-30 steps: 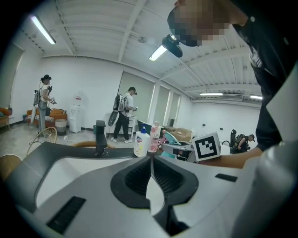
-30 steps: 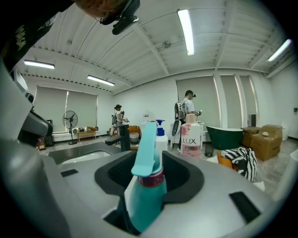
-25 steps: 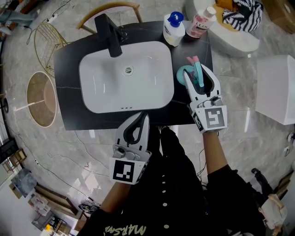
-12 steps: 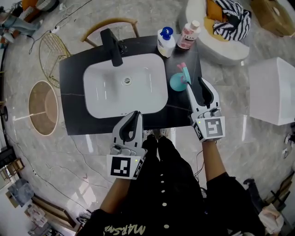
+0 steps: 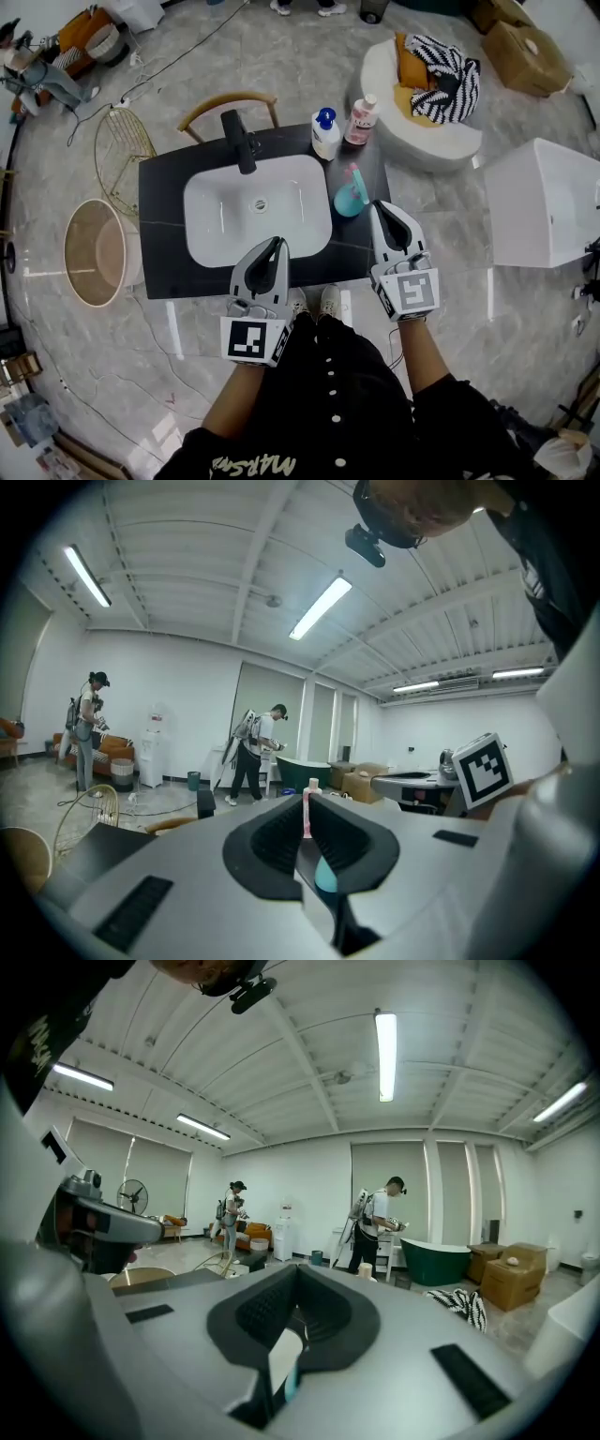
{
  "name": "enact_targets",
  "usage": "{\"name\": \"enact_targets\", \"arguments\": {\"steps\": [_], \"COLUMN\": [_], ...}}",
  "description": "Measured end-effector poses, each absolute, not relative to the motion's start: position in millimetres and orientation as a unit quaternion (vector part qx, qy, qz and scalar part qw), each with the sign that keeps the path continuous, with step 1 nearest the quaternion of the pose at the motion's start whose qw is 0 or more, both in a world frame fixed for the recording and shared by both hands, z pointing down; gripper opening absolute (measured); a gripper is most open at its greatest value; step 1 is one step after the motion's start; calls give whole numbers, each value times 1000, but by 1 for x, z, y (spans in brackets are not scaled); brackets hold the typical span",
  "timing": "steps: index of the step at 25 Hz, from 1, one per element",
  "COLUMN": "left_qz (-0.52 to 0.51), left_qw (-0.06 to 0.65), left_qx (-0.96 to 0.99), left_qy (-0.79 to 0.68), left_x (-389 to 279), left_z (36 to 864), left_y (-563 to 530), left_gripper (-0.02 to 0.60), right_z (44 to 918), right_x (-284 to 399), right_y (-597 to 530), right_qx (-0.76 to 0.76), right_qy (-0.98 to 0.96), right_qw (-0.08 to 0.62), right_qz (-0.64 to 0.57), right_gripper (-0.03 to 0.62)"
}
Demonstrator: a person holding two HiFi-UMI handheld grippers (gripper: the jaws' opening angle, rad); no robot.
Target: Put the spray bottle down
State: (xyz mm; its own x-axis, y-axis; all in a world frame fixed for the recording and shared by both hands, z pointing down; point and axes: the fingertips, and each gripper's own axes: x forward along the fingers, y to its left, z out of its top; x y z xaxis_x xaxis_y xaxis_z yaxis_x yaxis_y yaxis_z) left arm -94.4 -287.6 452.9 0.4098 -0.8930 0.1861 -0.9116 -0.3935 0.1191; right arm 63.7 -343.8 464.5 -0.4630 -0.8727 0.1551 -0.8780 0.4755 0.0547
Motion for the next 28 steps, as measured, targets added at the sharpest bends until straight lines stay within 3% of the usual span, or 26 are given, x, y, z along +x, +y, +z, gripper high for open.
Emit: {"name": "enact_targets", "arguments": {"steps": [16, 28], "left_qz": [4, -2], "left_qw": [42, 23], "left_qx": [828, 818], "left_qy": [-559, -575], "left_x": [-104, -119], "left_z": [377, 362], "left_y": [-281, -272], "left_gripper": [28, 28], "right_z": [377, 371], "right_x": [45, 41], "right_y": [-306, -299], "right_qx": [481, 492], "right_qy": [-876, -871], "right_qw": [17, 14], "right_qz": [-6, -2], "right_gripper": [-5, -5]}}
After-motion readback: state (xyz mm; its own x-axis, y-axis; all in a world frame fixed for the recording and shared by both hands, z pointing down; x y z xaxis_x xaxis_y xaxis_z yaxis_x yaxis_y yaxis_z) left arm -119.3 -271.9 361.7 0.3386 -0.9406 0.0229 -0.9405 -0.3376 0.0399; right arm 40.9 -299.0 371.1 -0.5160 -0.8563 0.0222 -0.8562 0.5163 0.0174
